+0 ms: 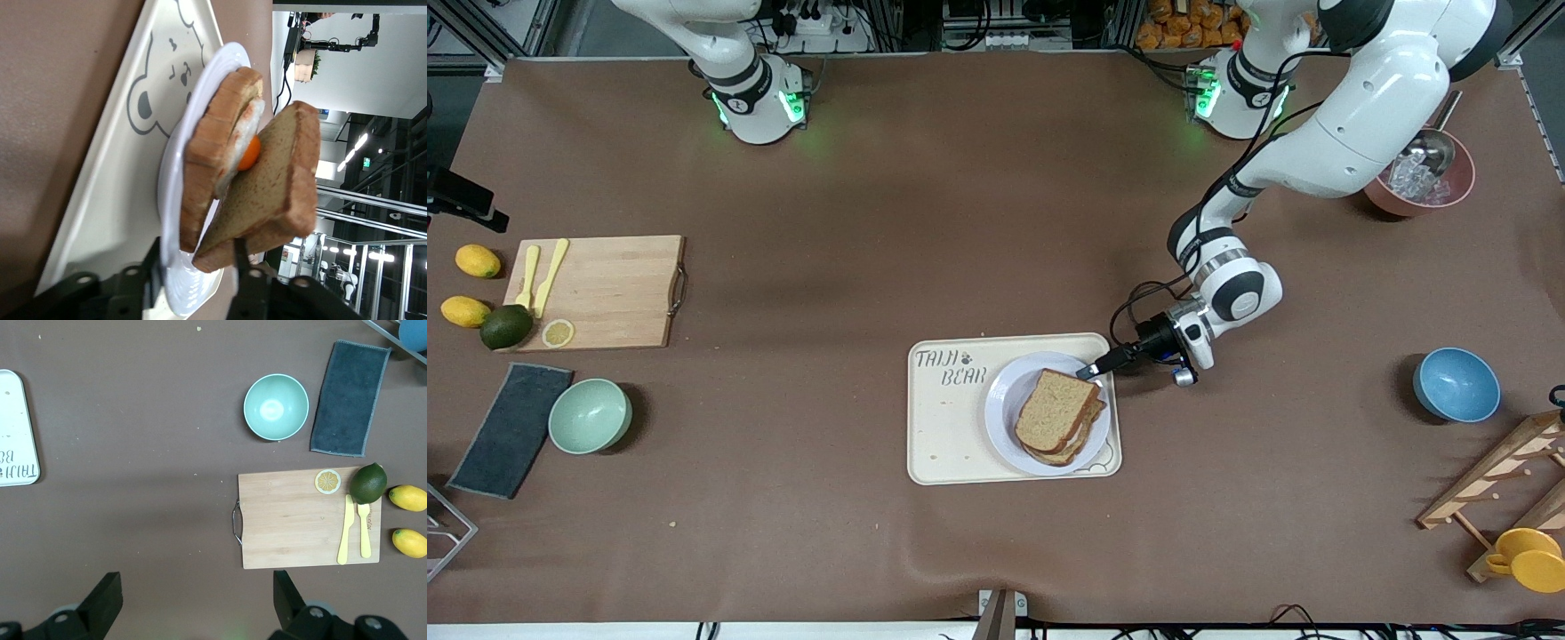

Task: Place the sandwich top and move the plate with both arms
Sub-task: 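Adjust the plate on the tray and open the left gripper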

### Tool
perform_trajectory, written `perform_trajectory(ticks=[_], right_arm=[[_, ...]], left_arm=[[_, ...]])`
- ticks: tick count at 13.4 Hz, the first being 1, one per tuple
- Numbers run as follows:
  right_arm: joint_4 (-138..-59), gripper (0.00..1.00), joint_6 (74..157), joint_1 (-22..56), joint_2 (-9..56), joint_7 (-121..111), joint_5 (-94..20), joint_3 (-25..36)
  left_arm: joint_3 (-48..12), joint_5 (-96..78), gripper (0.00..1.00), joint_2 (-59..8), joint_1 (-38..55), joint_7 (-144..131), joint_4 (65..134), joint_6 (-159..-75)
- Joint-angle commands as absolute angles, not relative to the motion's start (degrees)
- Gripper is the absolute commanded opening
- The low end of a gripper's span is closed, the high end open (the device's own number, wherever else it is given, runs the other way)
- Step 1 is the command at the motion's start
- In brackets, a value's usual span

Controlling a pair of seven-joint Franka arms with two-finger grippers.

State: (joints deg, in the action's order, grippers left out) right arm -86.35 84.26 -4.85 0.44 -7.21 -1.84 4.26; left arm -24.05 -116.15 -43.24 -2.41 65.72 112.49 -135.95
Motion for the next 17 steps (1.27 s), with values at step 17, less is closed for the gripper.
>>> perform_trajectory(ticks=[17], right_arm=[[-85.96, 1.00, 83.67, -4.75, 0.44, -7.65, 0.35, 3.96]], left_arm=[[-35.04, -116.28, 1.00, -21.10, 0.79, 58.45, 119.45, -172.48]])
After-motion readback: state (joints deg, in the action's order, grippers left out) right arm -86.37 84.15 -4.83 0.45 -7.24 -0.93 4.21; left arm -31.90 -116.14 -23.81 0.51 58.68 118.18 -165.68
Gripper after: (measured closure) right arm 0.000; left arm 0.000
